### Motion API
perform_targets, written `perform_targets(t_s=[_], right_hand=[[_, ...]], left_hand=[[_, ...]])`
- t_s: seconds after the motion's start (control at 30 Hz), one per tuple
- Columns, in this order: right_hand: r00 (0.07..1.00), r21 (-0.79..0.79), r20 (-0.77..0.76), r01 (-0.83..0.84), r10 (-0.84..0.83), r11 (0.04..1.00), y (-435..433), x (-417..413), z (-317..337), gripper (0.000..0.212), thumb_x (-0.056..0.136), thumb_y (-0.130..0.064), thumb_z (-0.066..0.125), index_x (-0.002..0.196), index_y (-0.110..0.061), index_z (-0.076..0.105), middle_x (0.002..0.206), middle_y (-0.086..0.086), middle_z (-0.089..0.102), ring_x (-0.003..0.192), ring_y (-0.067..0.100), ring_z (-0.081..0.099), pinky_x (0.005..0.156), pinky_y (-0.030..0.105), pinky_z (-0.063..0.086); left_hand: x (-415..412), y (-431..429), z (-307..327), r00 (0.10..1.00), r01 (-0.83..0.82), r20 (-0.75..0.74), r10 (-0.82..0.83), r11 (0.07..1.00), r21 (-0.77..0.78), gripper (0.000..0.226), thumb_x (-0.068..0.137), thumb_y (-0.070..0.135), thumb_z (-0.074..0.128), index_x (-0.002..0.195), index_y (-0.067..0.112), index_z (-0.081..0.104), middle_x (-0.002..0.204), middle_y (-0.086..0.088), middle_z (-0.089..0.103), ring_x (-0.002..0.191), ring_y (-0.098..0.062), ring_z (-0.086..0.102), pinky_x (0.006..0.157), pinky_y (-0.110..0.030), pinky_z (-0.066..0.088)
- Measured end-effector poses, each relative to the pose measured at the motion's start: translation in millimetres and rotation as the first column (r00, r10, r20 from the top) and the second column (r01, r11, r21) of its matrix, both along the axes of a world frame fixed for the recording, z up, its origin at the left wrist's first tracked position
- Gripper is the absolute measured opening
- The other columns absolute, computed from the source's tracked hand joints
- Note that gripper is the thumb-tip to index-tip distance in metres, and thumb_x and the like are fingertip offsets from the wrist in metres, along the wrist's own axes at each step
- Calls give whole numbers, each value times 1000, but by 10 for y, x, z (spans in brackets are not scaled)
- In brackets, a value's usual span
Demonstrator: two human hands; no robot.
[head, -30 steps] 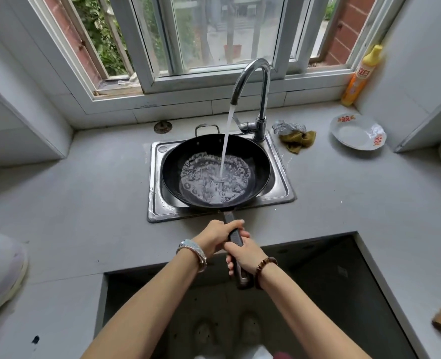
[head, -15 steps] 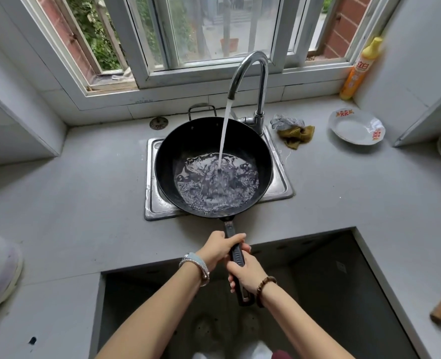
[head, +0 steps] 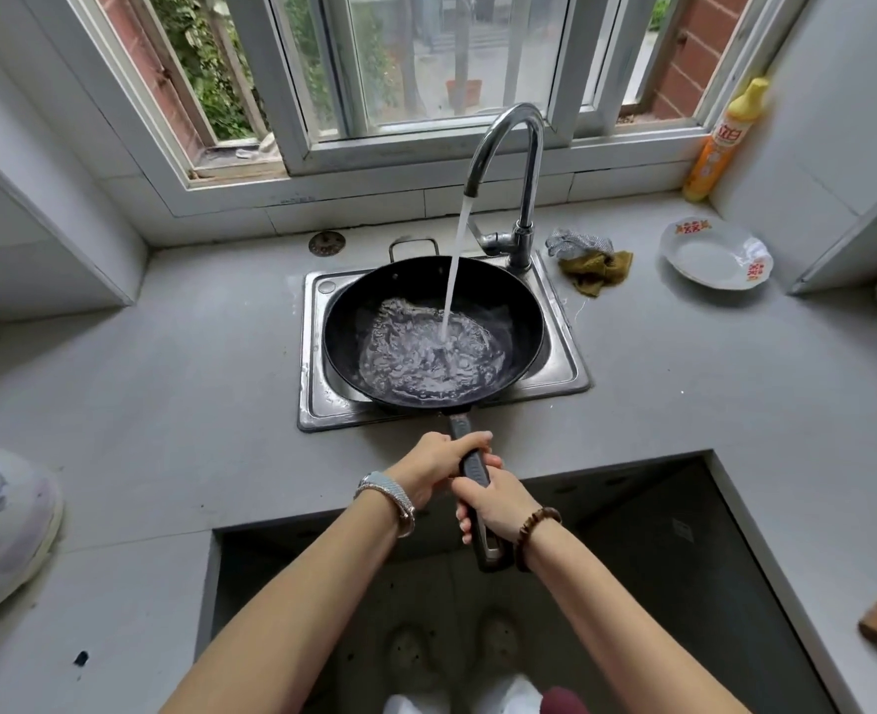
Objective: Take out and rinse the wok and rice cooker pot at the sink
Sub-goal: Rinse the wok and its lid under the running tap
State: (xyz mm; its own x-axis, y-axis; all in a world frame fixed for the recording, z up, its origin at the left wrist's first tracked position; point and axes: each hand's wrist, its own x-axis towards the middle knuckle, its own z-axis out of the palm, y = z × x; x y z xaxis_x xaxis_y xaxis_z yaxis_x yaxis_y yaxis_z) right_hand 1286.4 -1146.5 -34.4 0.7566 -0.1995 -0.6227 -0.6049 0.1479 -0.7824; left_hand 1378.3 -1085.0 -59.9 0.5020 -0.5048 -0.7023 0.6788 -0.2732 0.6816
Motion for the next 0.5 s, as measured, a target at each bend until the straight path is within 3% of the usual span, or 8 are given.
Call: perform_targets(t_s=[0.23,0.37,0.5], right_hand=[[1000,20,-5,12,-12,1000,9,-17,-51,4,91,-6,49,87,-7,50,55,6,51,39,11,49,41,24,47],[1000,-17,4,4,-4,1000,57,-154,-206,3,91,-5,48,92,-5,50,55,6,51,40,13,50,42,26,48],[1000,-27,-18,-1,1,1000,99,-285,-331,7,89,-2,47,93,-7,48,57,6,51,42,13,50,44,27,49]], left_hand=[[0,-7,-72,1000,-13,-3,13,1000,-17,23,90,21,66,90,-2,61,71,-10,73,61,-18,70,66,-29,60],[-78,41,-214,1000,25,5,-25,1000,-12,28,89,24,68,96,-2,61,82,-15,74,72,-23,71,86,-41,57],[-181,71,-313,998,65,13,-65,998,15,29,90,22,67,99,-4,58,81,-14,74,69,-22,71,65,-32,59]])
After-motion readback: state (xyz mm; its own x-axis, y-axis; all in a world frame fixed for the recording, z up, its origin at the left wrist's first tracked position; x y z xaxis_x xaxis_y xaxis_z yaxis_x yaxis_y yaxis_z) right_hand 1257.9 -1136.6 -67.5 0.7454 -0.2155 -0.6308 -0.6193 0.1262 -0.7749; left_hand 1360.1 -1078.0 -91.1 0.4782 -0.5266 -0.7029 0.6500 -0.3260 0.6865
